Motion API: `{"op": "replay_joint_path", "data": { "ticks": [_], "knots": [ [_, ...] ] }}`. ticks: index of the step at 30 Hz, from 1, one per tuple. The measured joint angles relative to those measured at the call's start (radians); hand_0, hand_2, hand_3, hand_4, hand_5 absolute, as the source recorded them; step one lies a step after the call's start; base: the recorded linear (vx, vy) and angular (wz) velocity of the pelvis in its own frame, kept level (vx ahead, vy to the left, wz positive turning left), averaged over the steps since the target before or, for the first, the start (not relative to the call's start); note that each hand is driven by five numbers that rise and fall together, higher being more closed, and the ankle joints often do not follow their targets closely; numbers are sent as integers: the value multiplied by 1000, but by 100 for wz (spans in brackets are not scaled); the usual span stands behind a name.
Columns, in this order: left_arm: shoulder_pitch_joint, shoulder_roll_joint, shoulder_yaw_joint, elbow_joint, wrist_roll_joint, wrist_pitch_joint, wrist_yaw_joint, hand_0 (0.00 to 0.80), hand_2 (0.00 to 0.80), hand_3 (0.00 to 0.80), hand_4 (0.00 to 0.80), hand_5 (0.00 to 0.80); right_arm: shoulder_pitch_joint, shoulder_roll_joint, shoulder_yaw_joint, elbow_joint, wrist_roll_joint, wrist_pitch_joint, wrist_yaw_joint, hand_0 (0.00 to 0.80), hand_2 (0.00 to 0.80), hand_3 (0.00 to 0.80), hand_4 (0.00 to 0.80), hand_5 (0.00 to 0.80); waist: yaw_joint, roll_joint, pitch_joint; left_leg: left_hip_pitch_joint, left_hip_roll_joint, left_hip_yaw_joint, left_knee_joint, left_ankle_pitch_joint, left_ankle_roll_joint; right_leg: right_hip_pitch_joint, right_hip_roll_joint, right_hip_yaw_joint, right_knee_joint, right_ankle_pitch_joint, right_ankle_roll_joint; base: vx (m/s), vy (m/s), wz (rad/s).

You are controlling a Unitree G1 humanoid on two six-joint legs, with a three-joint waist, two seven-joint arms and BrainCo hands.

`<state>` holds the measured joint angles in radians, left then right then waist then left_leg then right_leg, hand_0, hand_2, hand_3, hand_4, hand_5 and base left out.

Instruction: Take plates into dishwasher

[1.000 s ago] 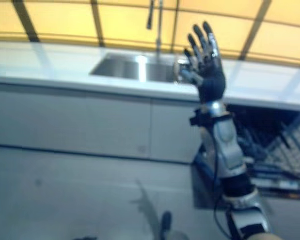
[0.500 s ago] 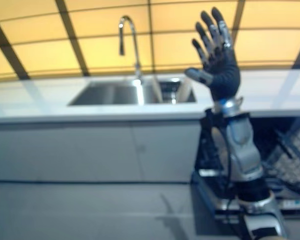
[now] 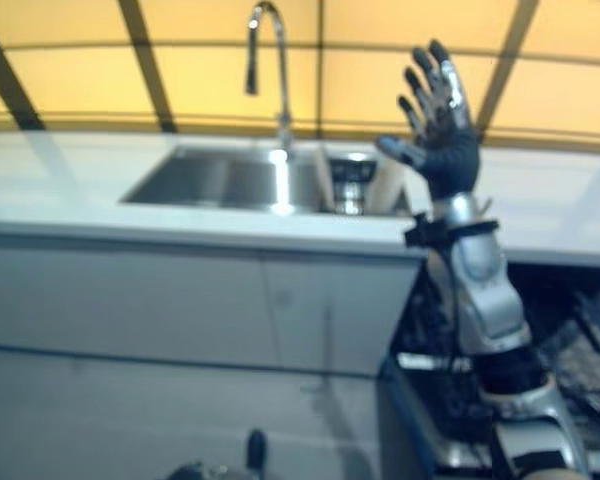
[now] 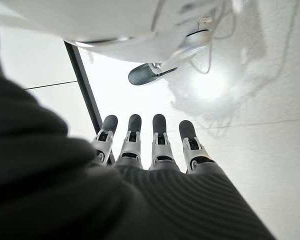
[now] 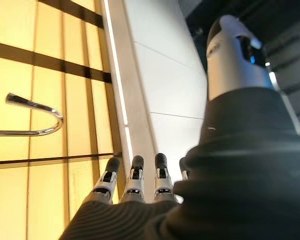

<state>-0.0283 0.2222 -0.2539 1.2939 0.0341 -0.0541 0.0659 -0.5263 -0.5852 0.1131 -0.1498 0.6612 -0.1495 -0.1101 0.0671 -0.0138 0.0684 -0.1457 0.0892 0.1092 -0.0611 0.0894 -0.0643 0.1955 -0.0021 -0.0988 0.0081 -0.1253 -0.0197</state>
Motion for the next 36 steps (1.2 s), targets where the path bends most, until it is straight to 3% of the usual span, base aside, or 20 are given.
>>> {"op": "replay_joint_path", "data": {
  "ticks": [1, 3, 5, 6, 8, 9, 11, 14, 15, 16, 17, 20, 23, 25, 28, 29, 30, 32, 36],
  "knots": [
    [1, -1, -6, 0, -2, 4, -1, 0, 0, 0, 0, 0, 3, 1, -6, -2, 1, 0, 5, 0, 0, 0, 0, 0, 2, 2, -4, 33, -13, 5, -5, 25, 14, 12, -21, 12, 21, -26, 29, 428, 408, -51],
    [1, 0, -15, -2, -8, 11, -2, 0, 0, 0, 0, 0, 30, 12, -5, -7, 1, 1, 6, 0, 0, 0, 0, 0, -1, 0, -5, 73, -42, 55, -1, 103, 79, -48, -79, -9, 254, -110, 78, 406, 445, -41],
    [-3, 8, -42, -2, -8, 17, -4, 0, 0, 0, 0, 0, 83, 44, -7, -38, 0, 1, 3, 0, 0, 0, 0, 0, -18, -6, -10, 128, -83, 58, -14, 71, 111, -148, -154, -23, 533, -97, 81, 318, 337, 7],
    [-10, 18, -77, -18, -8, 26, -7, 0, 0, 0, 0, 0, 110, 57, -7, -60, 0, 1, 4, 0, 0, 0, 0, 0, -33, -13, -18, 158, -117, 54, -21, 54, 139, -223, -242, -43, 728, -73, 86, 199, 164, 21],
    [-18, 31, -88, -38, -8, 41, -5, 0, 0, 0, 0, 0, 116, 55, -8, -61, -1, 2, -2, 0, 0, 0, 0, 0, -25, -1, -26, 173, -119, 63, -18, 39, 145, -268, -286, -46, 756, -51, 114, 308, 142, 4],
    [-35, 42, -91, -48, -9, 60, -4, 0, 0, 0, 0, 0, 113, 56, -7, -60, -3, 1, -8, 0, 0, 0, 0, 0, -25, 5, -25, 188, -115, 50, -23, 22, 152, -287, -292, -51, 731, -48, 126, 487, 41, 4],
    [-55, 65, -89, -48, -8, 87, -4, 0, 0, 0, 0, 0, 103, 56, -4, -26, -4, 2, -13, 0, 0, 0, 0, 0, -26, 4, -24, 212, -107, 47, -23, 0, 154, -279, -277, -88, 544, -39, 143, 412, -65, 7],
    [-43, 78, -85, -45, -6, 115, -5, 0, 0, 0, 0, 0, 64, 55, -6, -11, -4, 3, -34, 0, 0, 0, 0, 0, -30, -2, -17, 240, -106, 70, -24, -27, 149, -284, -249, -166, 254, 42, 212, 330, -87, -17],
    [-34, 81, -75, -44, -4, 121, -6, 0, 0, 0, 0, 0, 54, 58, 0, -7, -4, 4, -40, 0, 0, 0, 0, 0, -26, -9, -17, 246, -107, 85, -25, -36, 146, -288, -236, -170, 172, 75, 234, 388, -55, -30],
    [-30, 78, -65, -42, 0, 128, -7, 0, 0, 0, 0, 0, 50, 58, 0, -7, -4, 4, -48, 0, 0, 0, 0, 0, -32, -22, -11, 253, -113, 81, -26, -53, 143, -292, -222, -166, 87, 117, 237, 392, -43, -24],
    [-29, 82, -65, -28, 11, 129, -7, 0, 0, 0, 0, 0, 50, 60, 0, -5, -5, 6, -59, 0, 0, 0, 0, 0, -46, -37, -6, 258, -116, 79, -31, -58, 141, -296, -205, -141, 12, 157, 248, 354, -42, 3],
    [-4, 64, -66, -22, 31, 125, -9, 0, 0, 0, 0, 0, 50, 60, -10, -6, -15, 12, -92, 0, 0, 0, 0, 0, -88, -55, -2, 273, -119, 43, -32, -64, 129, -323, -193, -120, -67, 195, 249, 346, -101, 29],
    [33, 53, -49, -22, 32, 106, -18, 0, 0, 0, 0, 0, 51, 62, -42, -3, -31, 34, -111, 0, 0, 0, 0, 0, -104, -63, -2, 313, -118, 20, -32, -85, 91, -318, -203, -104, -19, 190, 245, 342, -214, 27],
    [48, 59, -37, -20, 32, 105, -27, 0, 0, 0, 0, 0, 56, 56, -55, 2, -31, 48, -112, 0, 0, 0, 0, 0, -109, -65, -10, 345, -95, -6, -32, -101, 48, -293, -179, -96, 2, 237, 192, 345, -267, 36],
    [54, 51, -23, -21, 32, 100, -30, 0, 0, 0, 0, 0, 62, 40, -62, 4, -29, 72, -117, 0, 0, 0, 0, 0, -108, -25, -20, 374, -18, -11, -29, -119, -14, -250, -96, -97, -27, 266, 153, 312, -260, 14],
    [53, 50, -19, -21, 32, 100, -31, 0, 0, 0, 0, 0, 63, 36, -62, 4, -29, 77, -118, 0, 0, 0, 0, 0, -109, -20, -21, 380, -9, -10, -28, -121, -22, -241, -85, -103, -35, 272, 144, 307, -305, -1],
    [51, 48, -5, -21, 33, 94, -38, 0, 0, 0, 0, 0, 61, 17, -63, 3, -27, 88, -118, 0, 0, 0, 0, 0, -108, -10, -27, 382, 23, -11, -21, -128, -49, -218, -49, -113, -64, 278, 114, 285, -282, 3],
    [47, 35, -1, -21, 33, 80, -37, 0, 0, 0, 0, 0, 60, 8, -64, 6, -23, 103, -118, 0, 0, 0, 0, 0, -111, -7, -29, 379, 51, -11, 10, -142, -74, -196, -16, -115, -92, 280, 85, 256, -267, -3],
    [34, 4, -2, -22, 33, 54, -35, 0, 0, 0, 0, 0, 60, 5, -63, 17, -21, 137, -119, 0, 0, 0, 0, 0, -111, -2, -26, 358, 63, -22, 93, -156, -94, -173, -5, -117, -98, 263, 32, 196, -240, 1]
  ]
}}
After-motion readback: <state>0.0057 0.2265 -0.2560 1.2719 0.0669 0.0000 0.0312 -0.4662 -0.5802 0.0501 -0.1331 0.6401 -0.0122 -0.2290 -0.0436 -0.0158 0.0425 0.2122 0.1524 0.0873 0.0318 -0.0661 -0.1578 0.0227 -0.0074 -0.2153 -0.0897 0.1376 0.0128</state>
